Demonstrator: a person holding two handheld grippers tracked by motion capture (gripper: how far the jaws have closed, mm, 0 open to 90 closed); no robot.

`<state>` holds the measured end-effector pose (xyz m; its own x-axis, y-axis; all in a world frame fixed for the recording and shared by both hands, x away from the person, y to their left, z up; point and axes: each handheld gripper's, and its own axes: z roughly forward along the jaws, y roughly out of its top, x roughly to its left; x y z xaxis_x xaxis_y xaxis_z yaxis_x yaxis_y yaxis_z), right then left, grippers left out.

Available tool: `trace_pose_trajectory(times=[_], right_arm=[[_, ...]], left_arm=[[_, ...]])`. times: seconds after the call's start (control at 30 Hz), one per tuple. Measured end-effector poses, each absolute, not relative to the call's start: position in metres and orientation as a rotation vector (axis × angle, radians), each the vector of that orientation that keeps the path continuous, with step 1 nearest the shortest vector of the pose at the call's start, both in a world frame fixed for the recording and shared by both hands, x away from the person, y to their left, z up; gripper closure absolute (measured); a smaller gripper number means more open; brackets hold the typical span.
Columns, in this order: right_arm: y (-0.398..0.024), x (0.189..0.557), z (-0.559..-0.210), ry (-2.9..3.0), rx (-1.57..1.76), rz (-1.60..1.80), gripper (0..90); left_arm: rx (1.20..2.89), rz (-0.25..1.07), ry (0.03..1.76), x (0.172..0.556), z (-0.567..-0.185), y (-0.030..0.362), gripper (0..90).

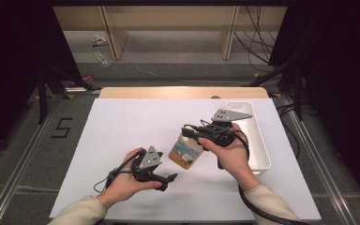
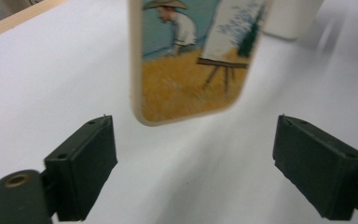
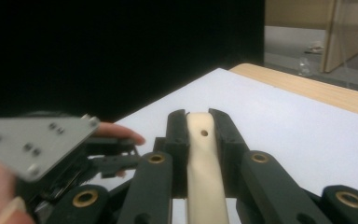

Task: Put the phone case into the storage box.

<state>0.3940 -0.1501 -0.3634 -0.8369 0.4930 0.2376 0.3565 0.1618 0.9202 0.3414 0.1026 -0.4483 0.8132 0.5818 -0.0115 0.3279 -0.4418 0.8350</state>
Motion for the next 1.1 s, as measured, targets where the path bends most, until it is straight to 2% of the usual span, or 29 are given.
trace_pose_trajectory(times=[0.43,0.77,1.1], right_arm=[[-0.146,0.388,-0.35,2.574,0.404,1.585,79.5],[-0.142,0.386,-0.353,2.627,0.356,1.583,79.4],[-0.138,0.384,-0.353,2.639,0.343,1.588,79.4]], left_arm=[[2.012,0.224,0.625,0.348,-0.452,0.111,22.7],[2.027,0.201,0.564,0.348,-0.456,0.106,26.7],[2.026,0.234,0.487,0.352,-0.459,0.097,28.1]])
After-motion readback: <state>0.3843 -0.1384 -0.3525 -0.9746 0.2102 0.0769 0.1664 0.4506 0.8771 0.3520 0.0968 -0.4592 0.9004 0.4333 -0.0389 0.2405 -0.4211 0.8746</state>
